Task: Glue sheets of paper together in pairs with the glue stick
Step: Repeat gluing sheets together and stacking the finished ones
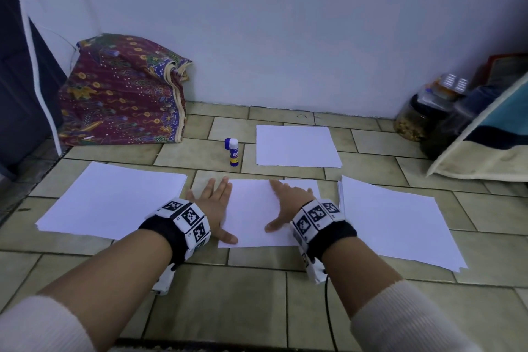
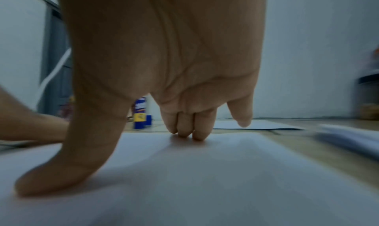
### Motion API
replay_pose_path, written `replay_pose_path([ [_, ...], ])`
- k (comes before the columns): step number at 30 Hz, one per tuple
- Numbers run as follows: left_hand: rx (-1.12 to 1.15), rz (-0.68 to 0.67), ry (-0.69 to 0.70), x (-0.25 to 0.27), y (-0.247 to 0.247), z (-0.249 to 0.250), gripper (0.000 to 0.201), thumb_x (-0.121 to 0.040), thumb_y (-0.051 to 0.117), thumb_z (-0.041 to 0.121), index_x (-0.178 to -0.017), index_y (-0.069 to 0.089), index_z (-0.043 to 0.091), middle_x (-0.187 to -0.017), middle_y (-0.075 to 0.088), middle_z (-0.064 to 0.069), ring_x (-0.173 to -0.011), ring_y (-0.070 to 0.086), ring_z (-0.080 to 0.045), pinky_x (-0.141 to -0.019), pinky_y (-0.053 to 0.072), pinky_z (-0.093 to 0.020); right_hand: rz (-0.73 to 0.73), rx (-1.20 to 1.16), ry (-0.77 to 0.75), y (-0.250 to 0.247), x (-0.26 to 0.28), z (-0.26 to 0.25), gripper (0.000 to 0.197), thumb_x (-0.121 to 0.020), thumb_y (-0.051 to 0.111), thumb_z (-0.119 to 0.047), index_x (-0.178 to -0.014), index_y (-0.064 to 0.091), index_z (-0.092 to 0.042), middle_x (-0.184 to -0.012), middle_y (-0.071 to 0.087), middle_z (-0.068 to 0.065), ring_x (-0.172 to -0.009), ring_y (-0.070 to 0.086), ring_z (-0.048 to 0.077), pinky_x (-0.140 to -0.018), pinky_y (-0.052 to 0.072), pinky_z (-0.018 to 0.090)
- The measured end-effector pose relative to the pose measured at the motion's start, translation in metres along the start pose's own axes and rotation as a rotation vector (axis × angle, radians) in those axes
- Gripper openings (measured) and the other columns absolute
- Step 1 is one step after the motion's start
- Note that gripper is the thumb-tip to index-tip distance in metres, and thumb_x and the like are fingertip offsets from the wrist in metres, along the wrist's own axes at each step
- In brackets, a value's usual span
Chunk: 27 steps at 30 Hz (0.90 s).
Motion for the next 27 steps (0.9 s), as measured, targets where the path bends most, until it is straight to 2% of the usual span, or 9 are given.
replay_pose_path([
  [4,-0.009,0.007,0.008,-0.001,0.002,-0.001,0.131,-0.072,0.060,0.074,-0.147,-0.027,0.010,-0.153,-0.035,-0.001,-0.144,-0.026,-0.026,-0.114,0.005,-0.061,0.013,-0.044,0.136,-0.005,0.007,0.039,0.123,-0.065,0.078,-0.057,-0.152,0.000,-0.016,-0.155,0.025,0.003,-0.139,0.031,0.025,-0.116,0.018,0.050],
  [8,-0.032,0.031,0.014,0.001,-0.001,-0.001,0.131,-0.072,0.058,0.075,-0.147,-0.025,0.009,-0.154,-0.033,-0.002,-0.143,-0.027,-0.027,-0.114,0.004,-0.061,0.038,-0.078,0.186,-0.007,0.007,0.041,0.125,-0.061,0.083,-0.051,-0.150,0.006,-0.012,-0.148,0.037,0.008,-0.135,0.037,0.028,-0.113,0.028,0.046],
  [11,-0.041,0.016,0.016,0.003,-0.003,-0.001,0.131,-0.072,0.060,0.075,-0.147,-0.024,0.009,-0.155,-0.032,-0.003,-0.143,-0.027,-0.026,-0.114,0.004,-0.061,0.053,-0.113,0.261,-0.007,0.010,0.038,0.126,-0.061,0.085,-0.047,-0.148,0.004,-0.004,-0.145,0.037,0.012,-0.133,0.039,0.030,-0.110,0.033,0.046],
  [15,0.011,-0.008,0.028,0.014,-0.022,-0.002,0.124,-0.074,0.061,0.071,-0.151,-0.015,0.011,-0.159,-0.021,0.000,-0.146,-0.016,-0.026,-0.117,0.007,-0.053,0.136,0.157,0.308,-0.011,0.025,0.027,0.100,-0.066,0.076,-0.058,-0.139,0.026,-0.012,-0.138,0.031,0.013,-0.131,0.031,0.030,-0.096,0.043,0.044],
  [18,-0.071,-0.004,0.006,0.023,-0.045,0.002,0.108,-0.074,0.063,0.071,-0.149,0.016,0.008,-0.154,0.020,-0.006,-0.139,0.016,-0.027,-0.107,0.028,-0.039,0.052,0.195,0.258,-0.005,0.025,0.015,0.076,-0.077,0.070,-0.051,-0.134,0.039,-0.010,-0.137,0.031,0.010,-0.129,0.031,0.029,-0.092,0.042,0.046],
  [20,-0.160,0.019,0.018,0.026,-0.055,0.011,0.099,-0.071,0.064,0.072,-0.141,0.031,0.010,-0.140,0.034,-0.006,-0.130,0.026,-0.025,-0.097,0.031,-0.037,0.030,0.148,0.221,0.000,0.024,0.009,0.070,-0.082,0.069,-0.040,-0.136,0.037,-0.009,-0.140,0.028,0.010,-0.128,0.033,0.029,-0.096,0.041,0.048],
  [22,-0.123,0.091,0.124,0.024,-0.058,0.026,0.093,-0.072,0.068,0.066,-0.141,0.034,0.015,-0.145,0.030,-0.005,-0.134,0.023,-0.026,-0.101,0.031,-0.040,0.052,0.112,0.146,0.002,0.021,0.002,0.065,-0.087,0.065,-0.026,-0.140,0.032,-0.011,-0.142,0.025,0.013,-0.127,0.035,0.032,-0.098,0.041,0.045],
  [25,-0.020,0.174,0.287,0.023,-0.049,0.048,0.087,-0.084,0.066,0.050,-0.150,0.020,0.019,-0.158,0.013,-0.001,-0.144,0.012,-0.021,-0.113,0.026,-0.044,0.075,0.106,0.053,0.007,0.017,-0.012,0.059,-0.091,0.052,-0.016,-0.144,0.028,-0.017,-0.140,0.028,0.013,-0.127,0.034,0.033,-0.101,0.041,0.042],
  [27,-0.067,0.202,0.280,0.023,-0.042,0.054,0.076,-0.088,0.063,0.043,-0.148,0.025,0.016,-0.154,0.024,-0.002,-0.139,0.024,-0.022,-0.109,0.033,-0.042,0.080,0.091,0.127,0.010,0.016,-0.015,0.054,-0.091,0.047,-0.020,-0.142,0.029,-0.015,-0.140,0.029,0.009,-0.130,0.027,0.031,-0.101,0.039,0.047],
])
Point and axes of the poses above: each hand's wrist, its own x-axis away from the middle knuckle, its own y-axis out of the palm, z = x × y, the point moved 5 cm from there along -x, towards the middle knuckle
